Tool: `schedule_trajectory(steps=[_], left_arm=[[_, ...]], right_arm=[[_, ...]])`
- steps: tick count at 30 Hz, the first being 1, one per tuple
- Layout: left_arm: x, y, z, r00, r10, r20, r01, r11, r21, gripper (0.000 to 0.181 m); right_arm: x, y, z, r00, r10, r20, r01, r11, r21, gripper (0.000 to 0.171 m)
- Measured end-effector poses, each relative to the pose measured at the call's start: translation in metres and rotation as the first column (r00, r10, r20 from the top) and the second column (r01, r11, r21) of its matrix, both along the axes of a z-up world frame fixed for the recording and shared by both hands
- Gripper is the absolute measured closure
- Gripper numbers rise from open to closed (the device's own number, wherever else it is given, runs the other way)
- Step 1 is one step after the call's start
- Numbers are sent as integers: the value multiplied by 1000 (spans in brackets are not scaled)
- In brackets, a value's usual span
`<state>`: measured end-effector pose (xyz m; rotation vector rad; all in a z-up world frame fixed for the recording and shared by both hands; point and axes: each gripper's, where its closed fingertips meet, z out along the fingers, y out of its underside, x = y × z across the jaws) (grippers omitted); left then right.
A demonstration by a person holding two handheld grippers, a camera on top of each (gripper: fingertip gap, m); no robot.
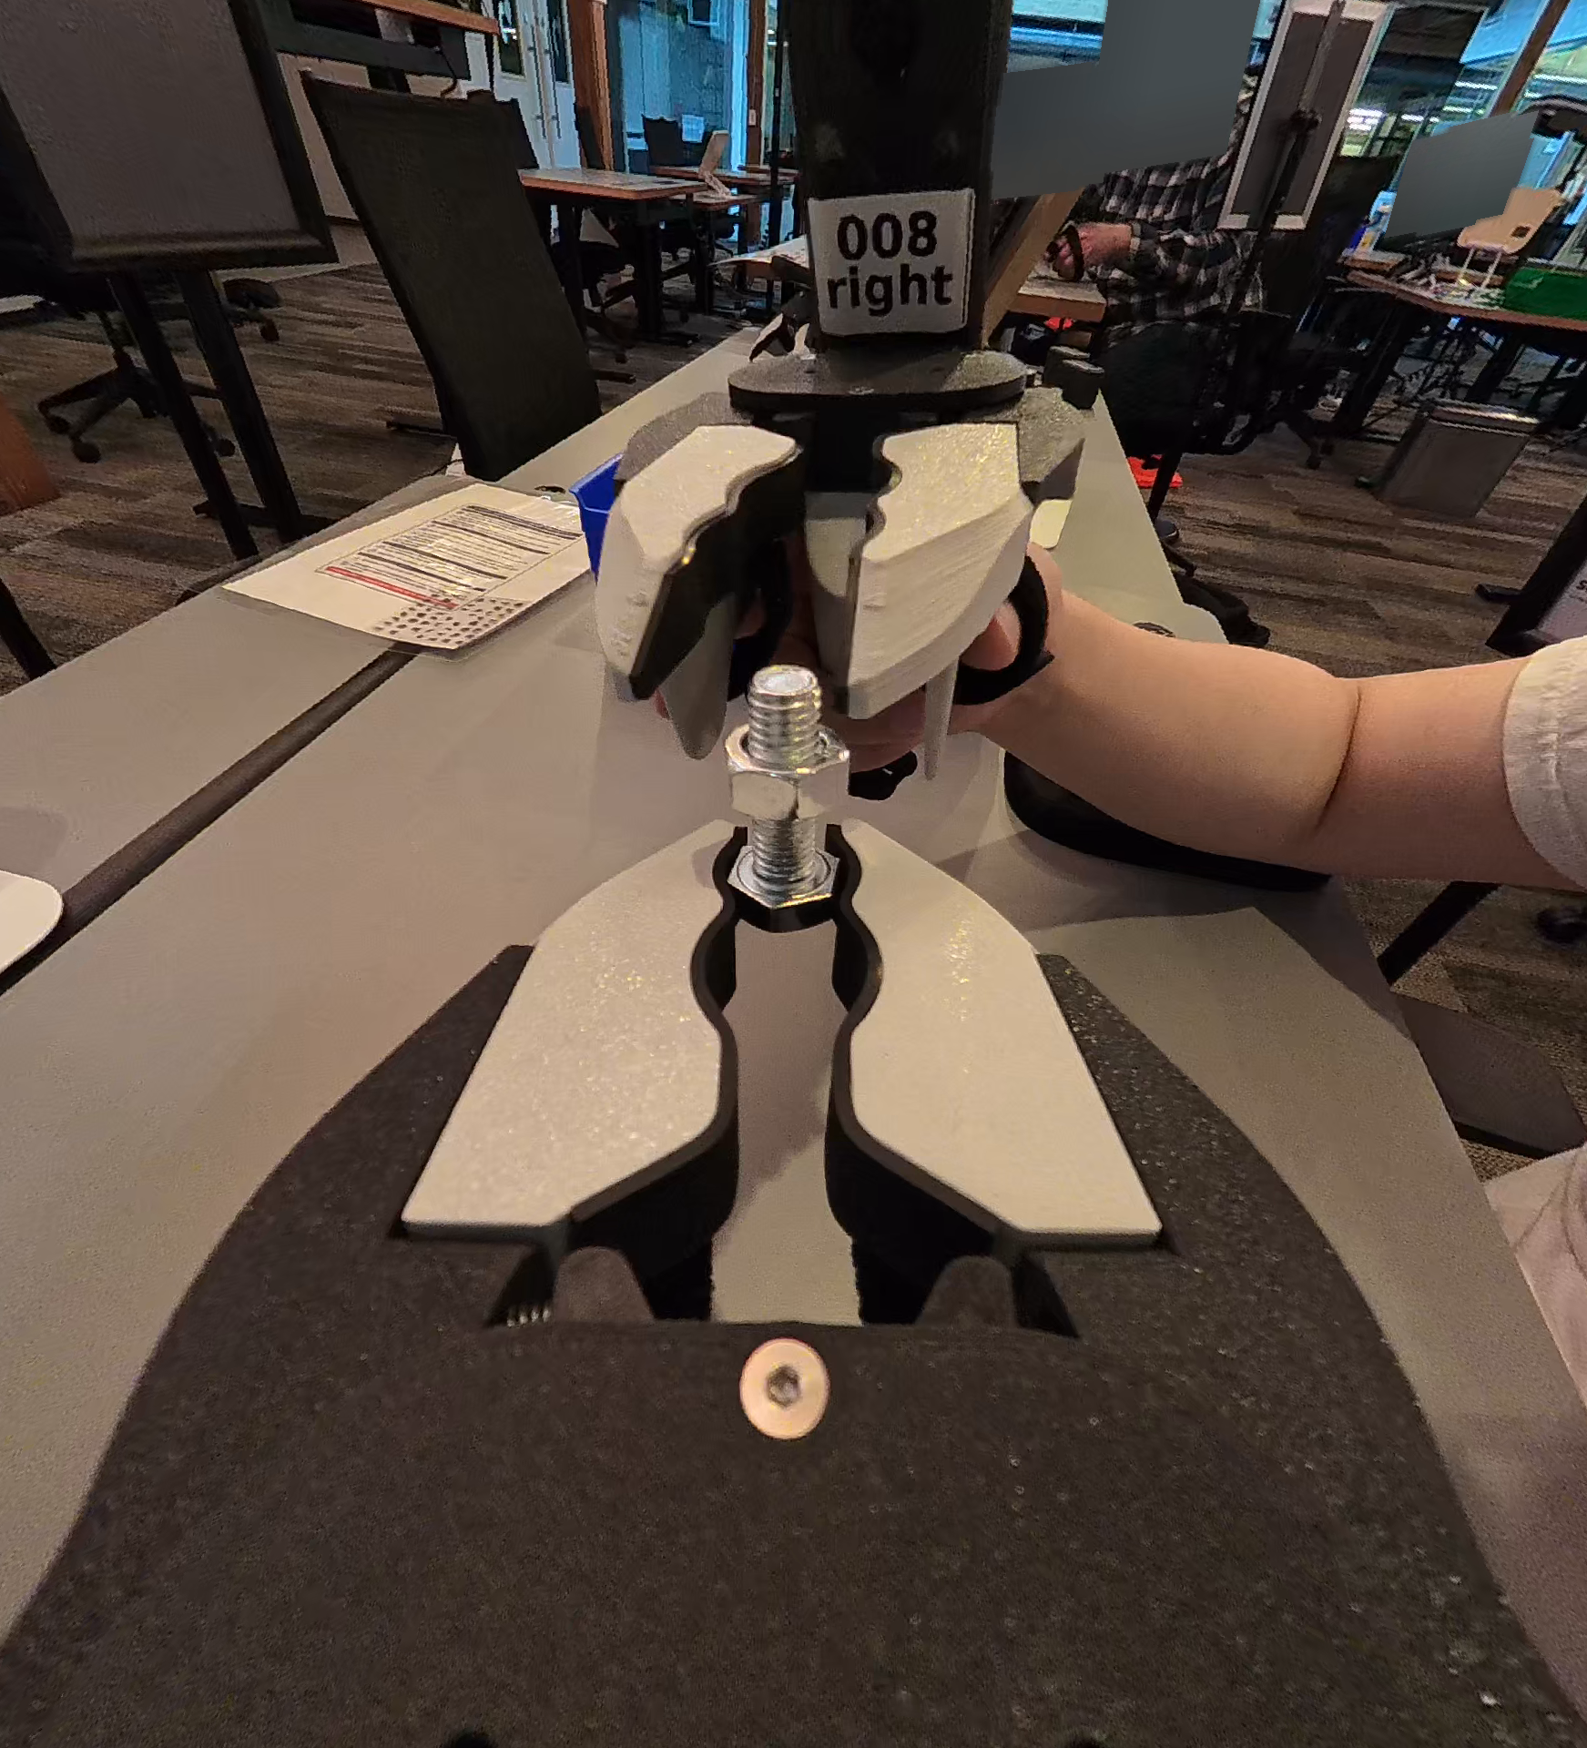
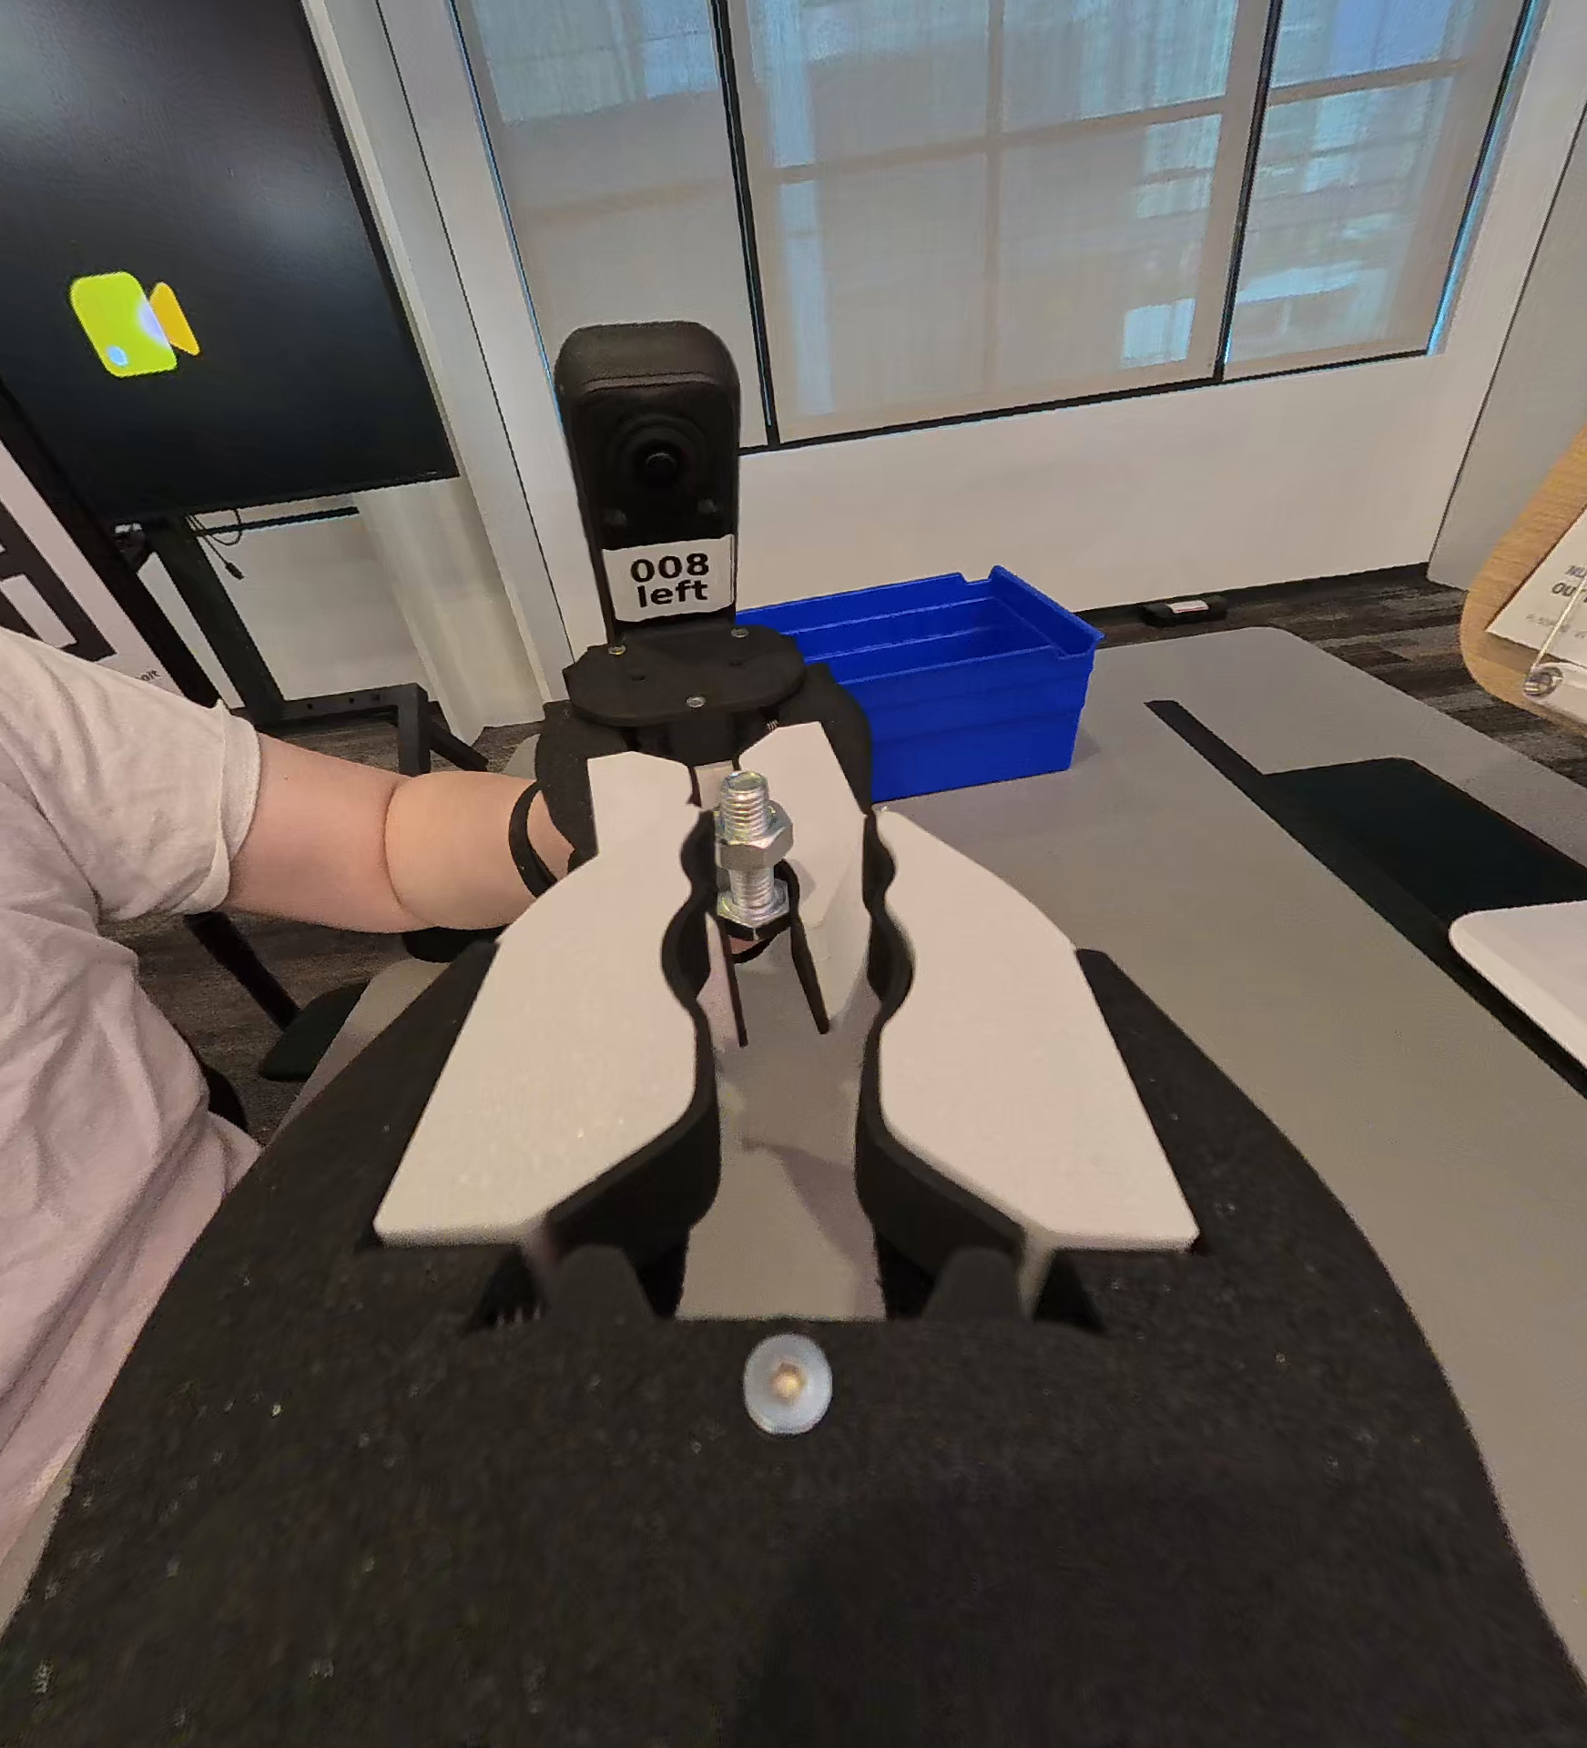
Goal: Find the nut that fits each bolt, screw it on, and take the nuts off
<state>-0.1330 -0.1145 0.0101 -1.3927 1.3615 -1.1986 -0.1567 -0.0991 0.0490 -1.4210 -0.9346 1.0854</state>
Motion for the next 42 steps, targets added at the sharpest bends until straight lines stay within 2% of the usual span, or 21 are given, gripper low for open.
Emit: schedule_trajectory(steps=[8,15,20,28,33,37,40,42], left_arm=[[2,-3,-1,1000,-7,-7,7,1000,10,166],[0,1,0,1000,5,2,-5,1000,5,166],[1,-2,0,1000,4,-2,-4,1000,21,166],[-2,4,3,1000,24,11,-24,1000,5,166],[1,-2,1,1000,7,-4,-7,1000,23,166],[0,0,3,1000,18,3,-18,1000,24,166],[-2,3,5,1000,20,14,-20,1000,2,166],[-2,3,4,1000,23,10,-23,1000,6,166]], right_arm=[[-7,-2,-2,999,-10,32,9,1000,25,142],[-2,-4,1,1000,24,-9,-24,1000,-16,142],[-14,-2,-13,997,-5,83,4,1000,13,140],[0,1,-5,1000,22,-11,-22,999,-41,142],[-15,-4,-10,999,13,44,-13,1000,-8,141],[-5,-2,-9,999,26,34,-26,1000,-14,138],[8,7,-5,1000,-8,-19,7,999,-48,144],[5,1,0,998,37,-44,-39,998,-58,143]])
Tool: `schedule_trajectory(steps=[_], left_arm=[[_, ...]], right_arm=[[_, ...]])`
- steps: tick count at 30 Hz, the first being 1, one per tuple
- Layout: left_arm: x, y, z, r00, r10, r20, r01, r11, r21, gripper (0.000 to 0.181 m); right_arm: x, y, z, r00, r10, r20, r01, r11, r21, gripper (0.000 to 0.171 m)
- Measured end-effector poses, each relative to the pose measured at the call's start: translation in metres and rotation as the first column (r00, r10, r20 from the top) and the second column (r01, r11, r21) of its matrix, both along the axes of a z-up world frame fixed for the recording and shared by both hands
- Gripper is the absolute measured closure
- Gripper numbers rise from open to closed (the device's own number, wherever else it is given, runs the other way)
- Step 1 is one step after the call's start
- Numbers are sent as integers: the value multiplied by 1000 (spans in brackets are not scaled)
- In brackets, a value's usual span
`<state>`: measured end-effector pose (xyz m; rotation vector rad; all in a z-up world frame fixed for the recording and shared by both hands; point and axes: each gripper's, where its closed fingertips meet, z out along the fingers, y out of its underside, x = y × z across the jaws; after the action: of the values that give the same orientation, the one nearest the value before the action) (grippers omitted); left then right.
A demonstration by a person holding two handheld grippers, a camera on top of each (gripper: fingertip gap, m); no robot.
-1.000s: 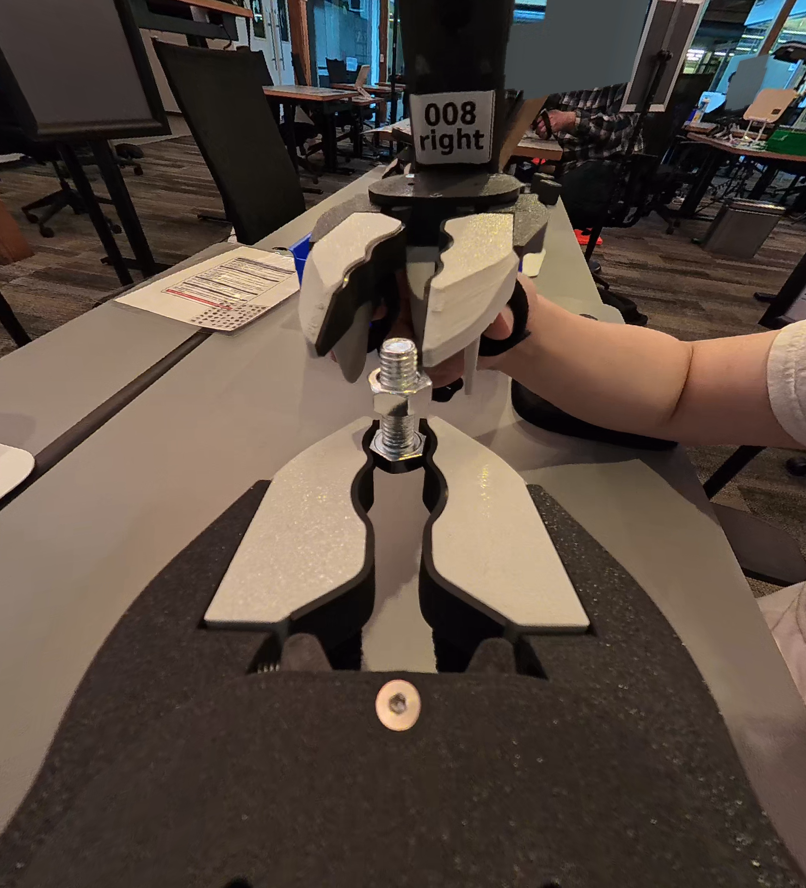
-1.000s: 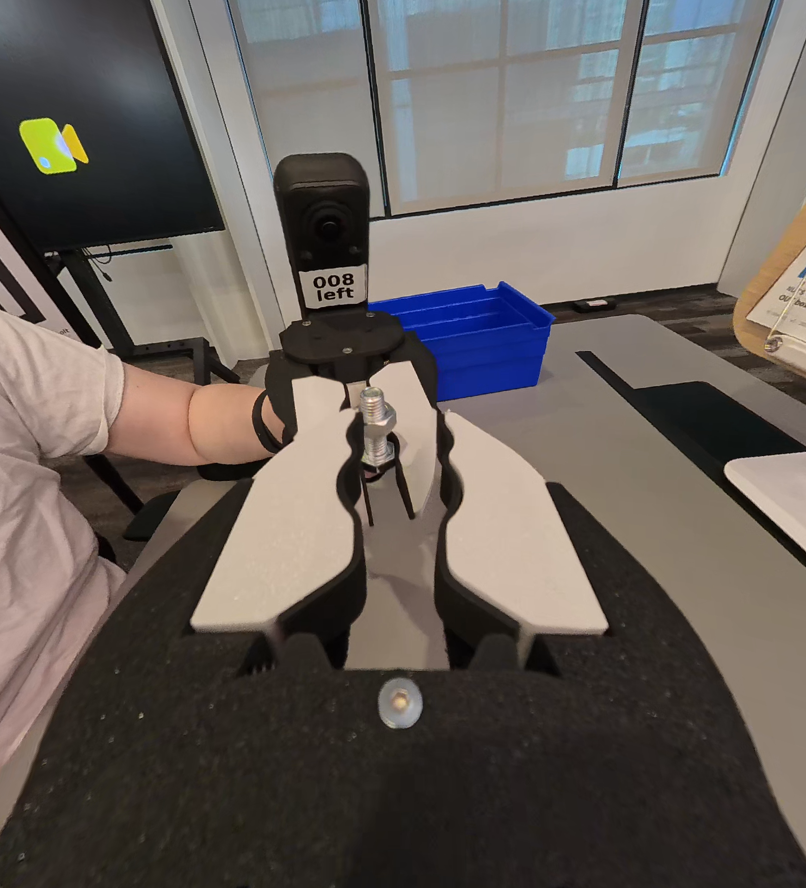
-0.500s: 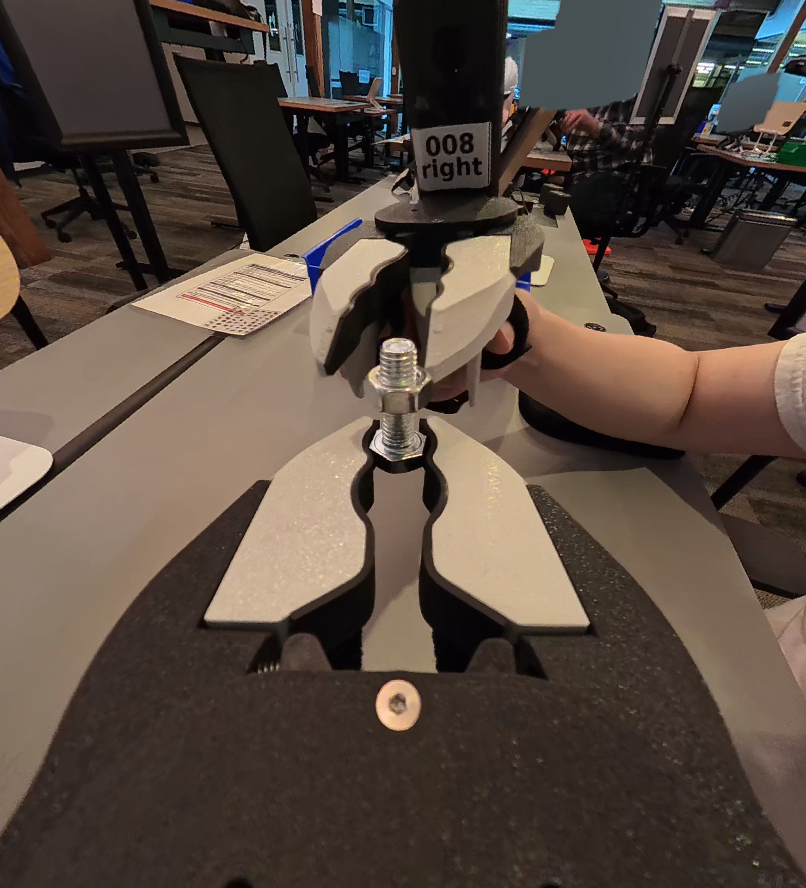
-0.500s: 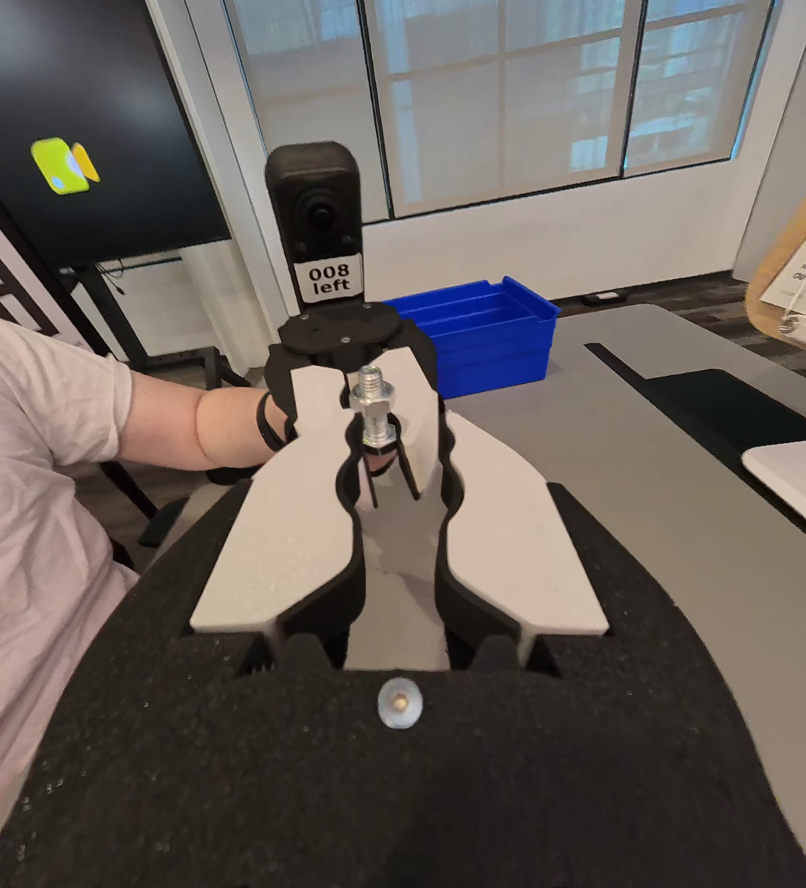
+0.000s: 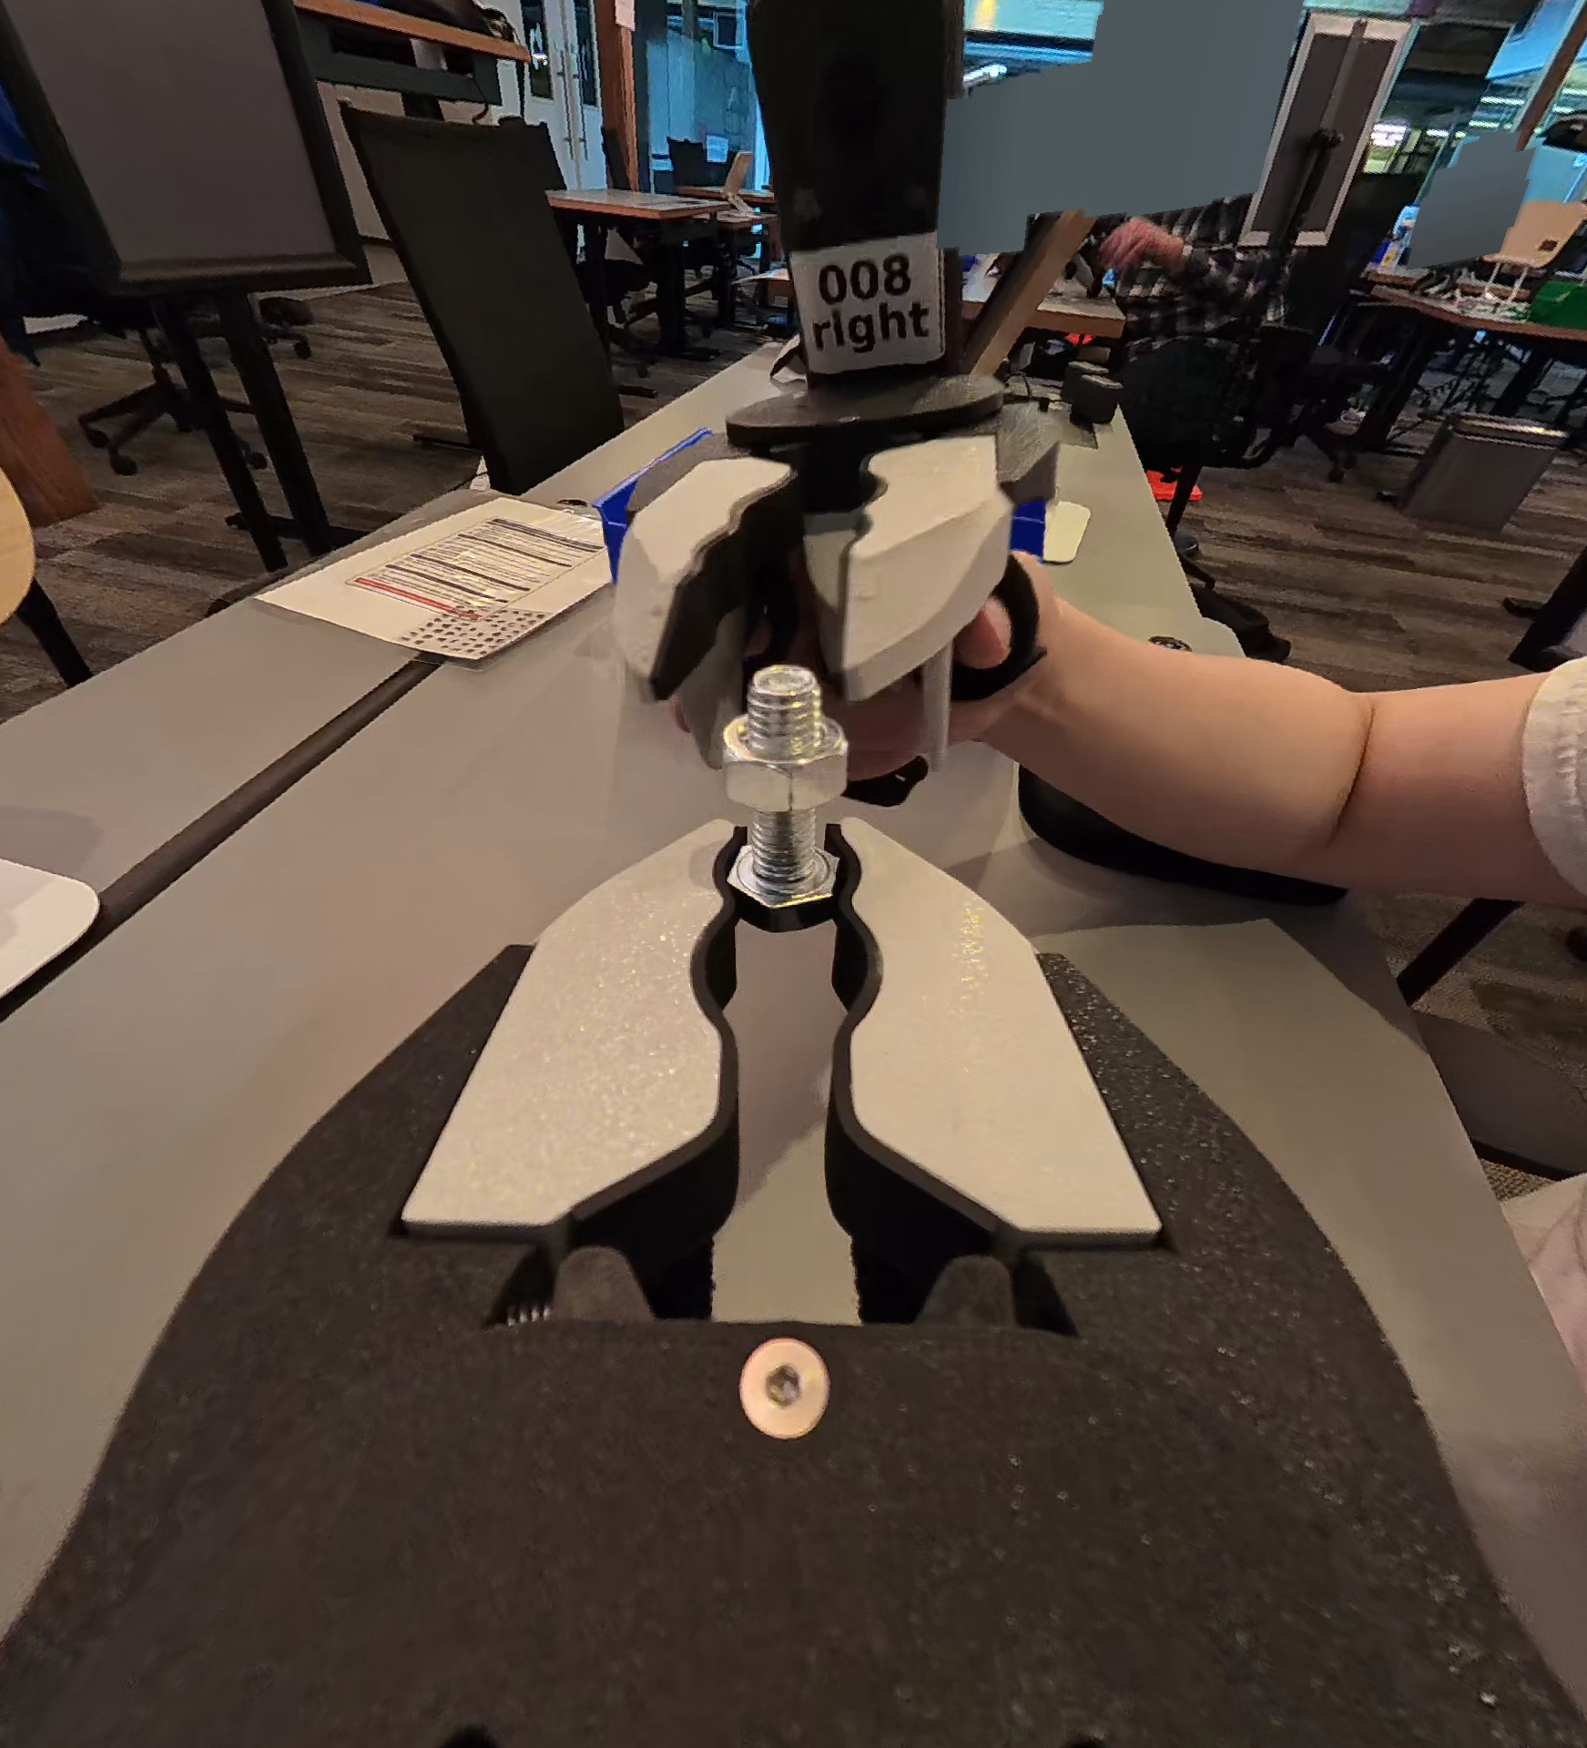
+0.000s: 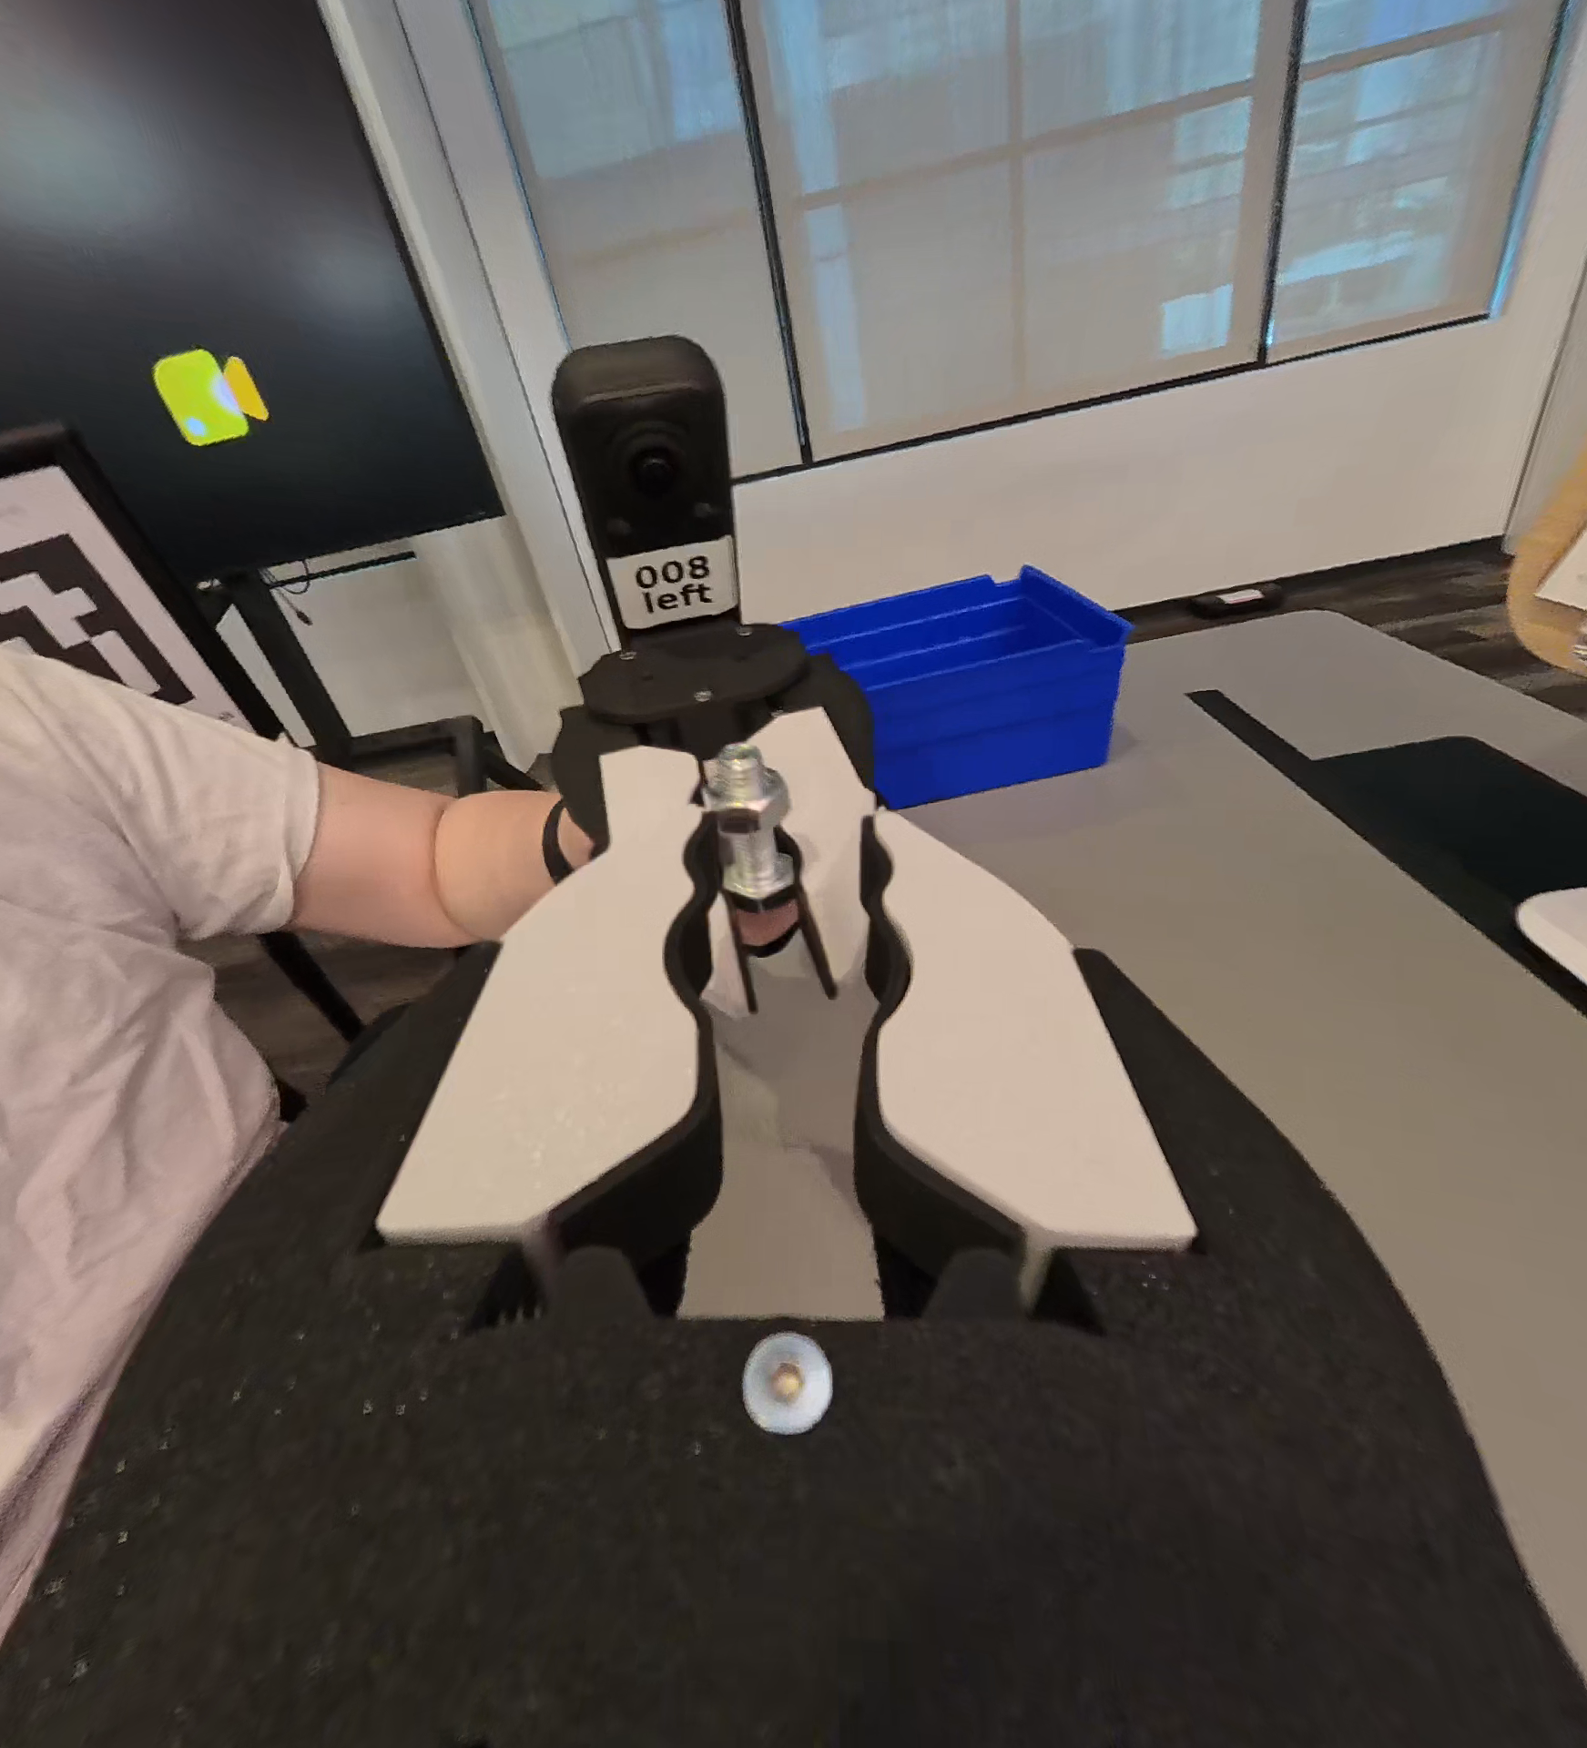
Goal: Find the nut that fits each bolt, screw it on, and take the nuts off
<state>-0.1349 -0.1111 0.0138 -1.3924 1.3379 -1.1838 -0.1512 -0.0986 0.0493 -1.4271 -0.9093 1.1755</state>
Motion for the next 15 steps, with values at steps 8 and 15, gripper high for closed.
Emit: schedule_trajectory(steps=[8,15], left_arm=[[4,-5,-4,1000,-2,-25,2,1000,31,166],[1,1,0,1000,15,-1,-15,1000,8,166]], right_arm=[[-15,-2,-8,994,-45,95,38,996,80,137],[-1,5,-3,999,-48,27,47,998,32,140]])
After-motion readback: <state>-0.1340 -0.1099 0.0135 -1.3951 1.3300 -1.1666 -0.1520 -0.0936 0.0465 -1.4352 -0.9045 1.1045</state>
